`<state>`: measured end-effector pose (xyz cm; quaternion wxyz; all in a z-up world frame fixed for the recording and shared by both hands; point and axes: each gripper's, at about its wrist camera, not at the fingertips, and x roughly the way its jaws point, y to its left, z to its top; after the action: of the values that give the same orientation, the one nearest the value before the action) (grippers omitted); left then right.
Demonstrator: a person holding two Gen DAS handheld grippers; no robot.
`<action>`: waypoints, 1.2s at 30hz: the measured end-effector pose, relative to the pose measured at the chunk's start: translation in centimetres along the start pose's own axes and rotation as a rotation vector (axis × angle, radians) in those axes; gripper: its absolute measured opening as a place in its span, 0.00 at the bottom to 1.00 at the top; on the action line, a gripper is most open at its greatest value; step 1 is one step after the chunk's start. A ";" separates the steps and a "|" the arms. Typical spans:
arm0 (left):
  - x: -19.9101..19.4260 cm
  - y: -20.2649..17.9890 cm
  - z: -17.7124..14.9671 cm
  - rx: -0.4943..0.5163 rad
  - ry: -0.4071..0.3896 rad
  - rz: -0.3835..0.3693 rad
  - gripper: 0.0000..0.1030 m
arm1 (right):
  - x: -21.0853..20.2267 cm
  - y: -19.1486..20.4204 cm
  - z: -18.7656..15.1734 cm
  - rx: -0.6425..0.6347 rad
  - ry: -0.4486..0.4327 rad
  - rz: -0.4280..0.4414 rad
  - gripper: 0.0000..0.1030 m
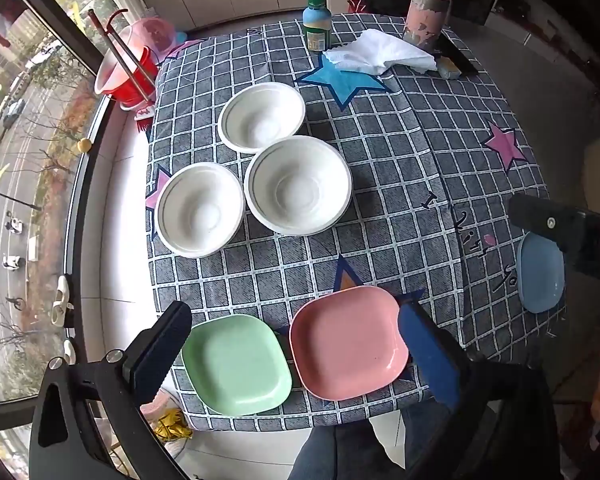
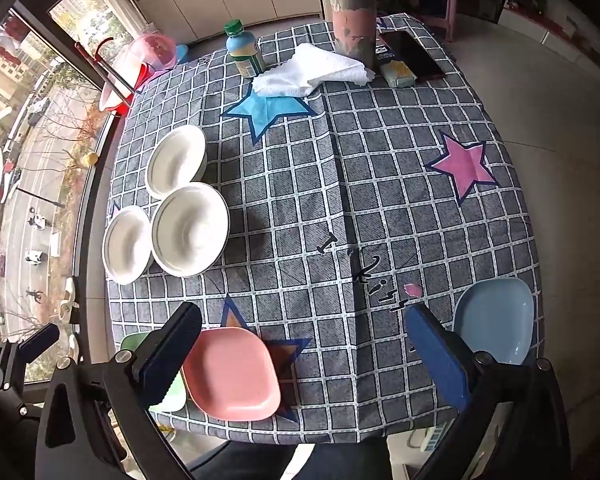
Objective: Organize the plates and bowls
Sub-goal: 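Move the right gripper toward the pink square plate's rim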
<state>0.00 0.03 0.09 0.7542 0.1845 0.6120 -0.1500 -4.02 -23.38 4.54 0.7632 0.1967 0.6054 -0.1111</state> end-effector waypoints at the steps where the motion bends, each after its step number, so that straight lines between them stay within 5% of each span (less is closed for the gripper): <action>1: -0.1 0.0 0.0 0.002 -0.002 0.000 1.00 | 0.0 0.1 -0.1 0.003 0.001 0.000 1.00; 36: 1.1 1.5 -1.8 -0.017 0.031 0.021 1.00 | 1.8 1.6 -2.3 -0.035 0.090 -0.009 1.00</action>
<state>-0.66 2.15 -1.15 0.7478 0.1865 0.6229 -0.1340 -4.92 -20.78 2.59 0.7380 0.1854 0.6418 -0.0951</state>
